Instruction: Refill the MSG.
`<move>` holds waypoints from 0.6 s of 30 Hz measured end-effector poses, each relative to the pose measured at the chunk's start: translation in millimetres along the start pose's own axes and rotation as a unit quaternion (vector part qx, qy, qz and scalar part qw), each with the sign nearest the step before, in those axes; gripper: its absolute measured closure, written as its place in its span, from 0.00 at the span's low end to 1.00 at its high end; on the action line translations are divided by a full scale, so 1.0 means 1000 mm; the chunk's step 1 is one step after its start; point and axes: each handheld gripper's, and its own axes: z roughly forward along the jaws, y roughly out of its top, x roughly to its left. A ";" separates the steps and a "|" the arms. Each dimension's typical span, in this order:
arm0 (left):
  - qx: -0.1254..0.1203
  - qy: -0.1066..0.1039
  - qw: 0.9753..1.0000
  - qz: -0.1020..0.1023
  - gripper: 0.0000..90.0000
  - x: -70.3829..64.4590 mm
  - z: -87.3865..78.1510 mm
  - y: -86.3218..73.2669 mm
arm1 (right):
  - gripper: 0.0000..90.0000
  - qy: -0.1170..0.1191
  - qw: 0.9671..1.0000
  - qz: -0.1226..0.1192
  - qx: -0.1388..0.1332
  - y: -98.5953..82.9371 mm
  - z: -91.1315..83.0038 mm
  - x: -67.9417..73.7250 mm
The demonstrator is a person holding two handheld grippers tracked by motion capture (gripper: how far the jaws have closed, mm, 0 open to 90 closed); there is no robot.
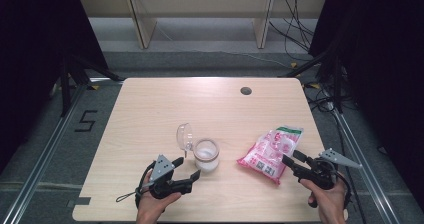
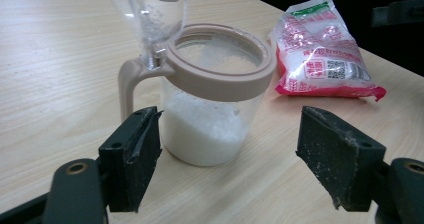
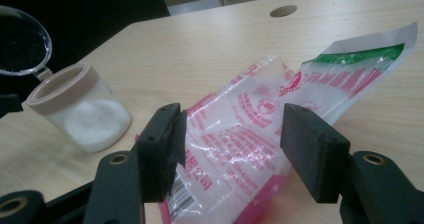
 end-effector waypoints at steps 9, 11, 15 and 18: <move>0.007 0.018 1.000 -0.004 0.30 0.012 -0.007 0.003 | 0.46 0.013 1.000 0.005 0.014 -0.007 -0.004 0.010; 0.006 0.017 1.000 0.004 0.32 0.015 -0.009 0.005 | 0.45 0.012 1.000 -0.004 0.017 -0.008 -0.004 0.010; 0.003 0.021 1.000 0.002 0.42 0.021 -0.014 0.008 | 0.45 0.007 1.000 -0.008 0.016 -0.012 -0.004 0.014; -0.009 0.020 1.000 0.005 0.47 0.026 -0.017 0.009 | 0.45 0.016 1.000 -0.013 0.019 -0.014 -0.006 0.015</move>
